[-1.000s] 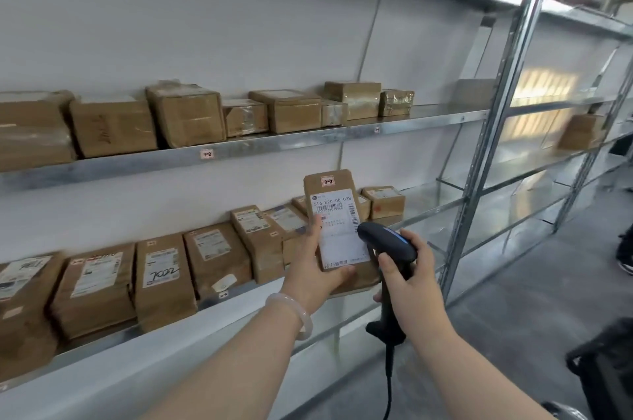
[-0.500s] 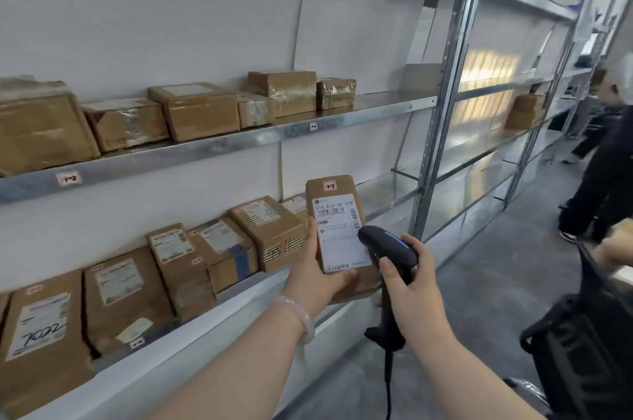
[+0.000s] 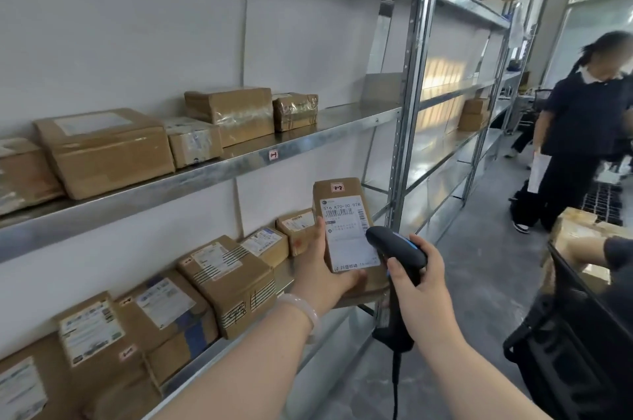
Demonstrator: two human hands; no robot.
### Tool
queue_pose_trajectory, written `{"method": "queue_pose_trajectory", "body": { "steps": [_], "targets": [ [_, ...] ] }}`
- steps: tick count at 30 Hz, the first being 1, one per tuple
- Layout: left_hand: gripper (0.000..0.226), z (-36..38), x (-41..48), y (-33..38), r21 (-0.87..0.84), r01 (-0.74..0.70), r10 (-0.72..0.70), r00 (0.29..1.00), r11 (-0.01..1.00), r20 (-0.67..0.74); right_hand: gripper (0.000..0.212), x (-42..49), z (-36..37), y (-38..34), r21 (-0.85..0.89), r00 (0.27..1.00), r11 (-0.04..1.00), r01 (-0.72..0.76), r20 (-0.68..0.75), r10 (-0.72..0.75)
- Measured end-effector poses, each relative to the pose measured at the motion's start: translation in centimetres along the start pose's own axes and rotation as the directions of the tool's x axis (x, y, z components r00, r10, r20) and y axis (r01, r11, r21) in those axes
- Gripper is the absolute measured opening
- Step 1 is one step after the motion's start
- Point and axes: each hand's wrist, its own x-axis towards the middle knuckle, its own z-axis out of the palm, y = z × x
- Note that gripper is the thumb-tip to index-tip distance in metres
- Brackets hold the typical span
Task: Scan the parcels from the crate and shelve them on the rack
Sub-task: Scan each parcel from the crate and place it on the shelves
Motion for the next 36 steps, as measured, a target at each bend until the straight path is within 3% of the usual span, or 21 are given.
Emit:
{"method": "queue_pose_trajectory", "body": {
  "steps": [2, 9, 16, 23, 30, 33, 36],
  "targets": [
    [0.118, 0.3, 1.7, 0.5, 0.040, -0.008, 0.007, 1.000, 0.999, 0.022, 0.049, 1.6, -0.3, -0.2, 0.006, 1.000, 1.000, 0.013, -0.009, -0.012],
    [0.117, 3.1, 8.7, 1.5, -0.064, -0.042, 0.047, 0.995, 0.997, 0.085, 0.046, 8.3, -1.4, 1.6, 0.017, 0.999, 1.000, 0.005, -0.046, -0.004],
    [0.103, 7.7, 16.7, -1.6, -0.048, -0.001, 0.000, 1.000, 0.999, -0.020, 0.046, 17.9, -2.6, 6.3, -0.051, 0.998, 0.998, -0.037, 0.040, 0.039],
    [0.101, 12.2, 24.7, -5.1, -0.094, 0.148, -0.157, 0.982, 0.985, -0.106, 0.043, 28.8, -2.8, 13.0, -0.162, 0.975, 0.979, -0.124, 0.166, 0.151],
    [0.103, 13.9, 30.0, -8.9, -0.128, 0.309, -0.331, 0.918, 0.942, -0.217, 0.041, 36.1, -0.5, 18.5, -0.241, 0.907, 0.944, -0.225, 0.302, 0.293],
    [0.114, 13.9, 31.6, -10.9, -0.112, 0.429, -0.443, 0.855, 0.896, -0.271, 0.042, 37.9, 1.3, 20.6, -0.250, 0.868, 0.933, -0.258, 0.364, 0.338],
    [0.111, 13.6, 32.8, -12.9, -0.081, 0.559, -0.555, 0.776, 0.825, -0.300, 0.041, 39.2, 2.9, 22.2, -0.255, 0.840, 0.930, -0.264, 0.413, 0.352]
  ]
}}
